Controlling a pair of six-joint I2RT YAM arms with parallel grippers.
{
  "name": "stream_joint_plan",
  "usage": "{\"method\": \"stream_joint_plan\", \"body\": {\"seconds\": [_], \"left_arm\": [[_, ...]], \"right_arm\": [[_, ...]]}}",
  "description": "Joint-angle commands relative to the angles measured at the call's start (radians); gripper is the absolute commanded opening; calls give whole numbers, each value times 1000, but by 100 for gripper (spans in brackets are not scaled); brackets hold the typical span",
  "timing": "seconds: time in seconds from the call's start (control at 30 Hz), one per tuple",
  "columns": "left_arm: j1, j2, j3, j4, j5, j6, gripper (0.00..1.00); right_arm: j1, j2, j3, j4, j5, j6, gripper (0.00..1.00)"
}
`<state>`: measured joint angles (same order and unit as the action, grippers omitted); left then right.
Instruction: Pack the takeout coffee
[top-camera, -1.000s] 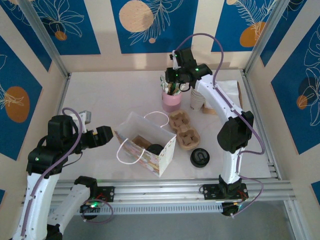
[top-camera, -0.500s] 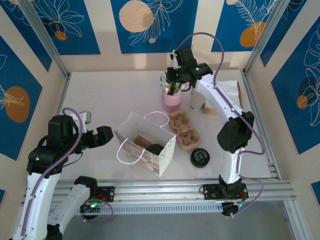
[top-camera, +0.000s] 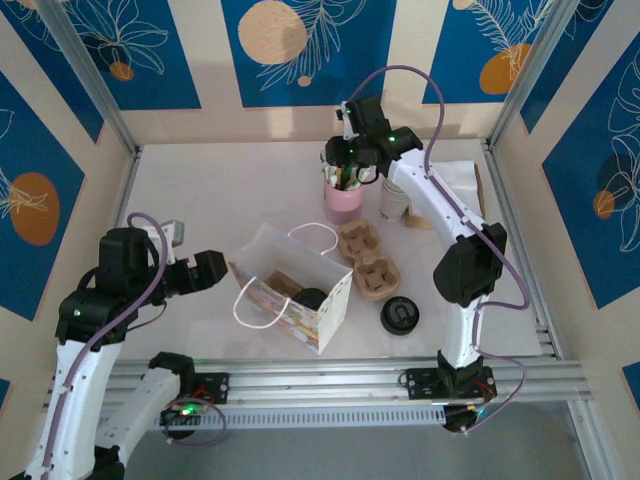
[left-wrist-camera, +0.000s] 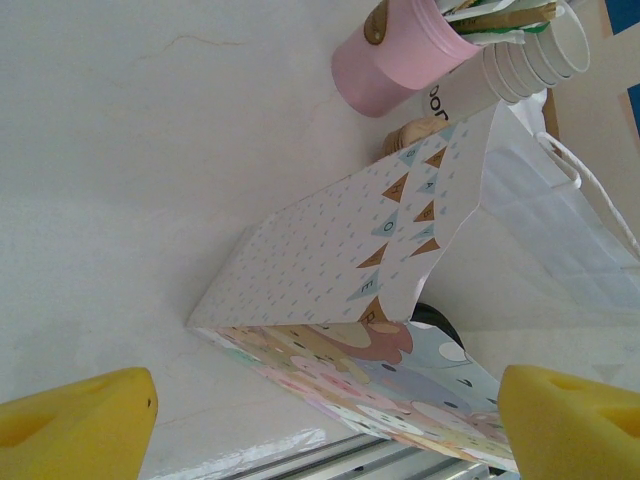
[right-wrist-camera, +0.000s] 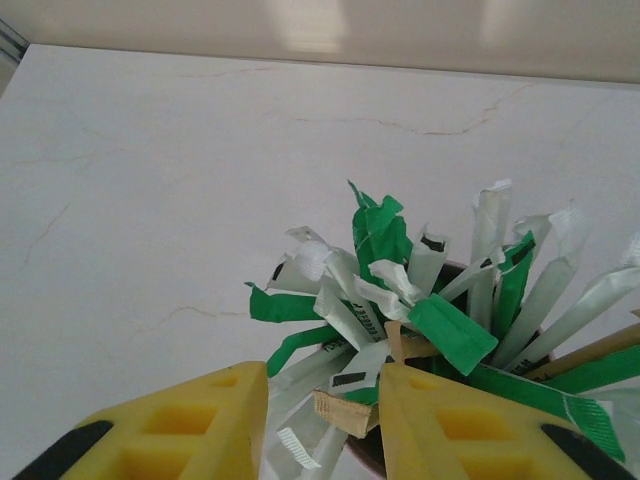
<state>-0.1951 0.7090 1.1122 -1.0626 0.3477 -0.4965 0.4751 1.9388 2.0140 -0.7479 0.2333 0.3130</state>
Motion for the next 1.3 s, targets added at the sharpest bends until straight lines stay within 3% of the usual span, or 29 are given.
{"method": "stream_joint_plan", "body": {"seconds": [0.0, 0.27, 0.6, 0.97, 1.27], "left_arm": [[-6, 0, -9, 9, 14, -5, 88], [-7, 0, -12, 10, 14, -10, 88], [-7, 0, -12, 13, 14, -12, 88], [-6, 3, -9, 25, 16, -17, 88], [-7, 6, -5, 43, 24, -19, 88]], "right_arm": [[5, 32, 33, 1, 14, -20, 34], [7, 38, 35, 12, 27, -30, 28], [13, 28, 55, 0, 57, -41, 6], [22, -61, 110, -68, 113, -25, 4], [25, -231, 153, -152, 103, -29, 0]]}}
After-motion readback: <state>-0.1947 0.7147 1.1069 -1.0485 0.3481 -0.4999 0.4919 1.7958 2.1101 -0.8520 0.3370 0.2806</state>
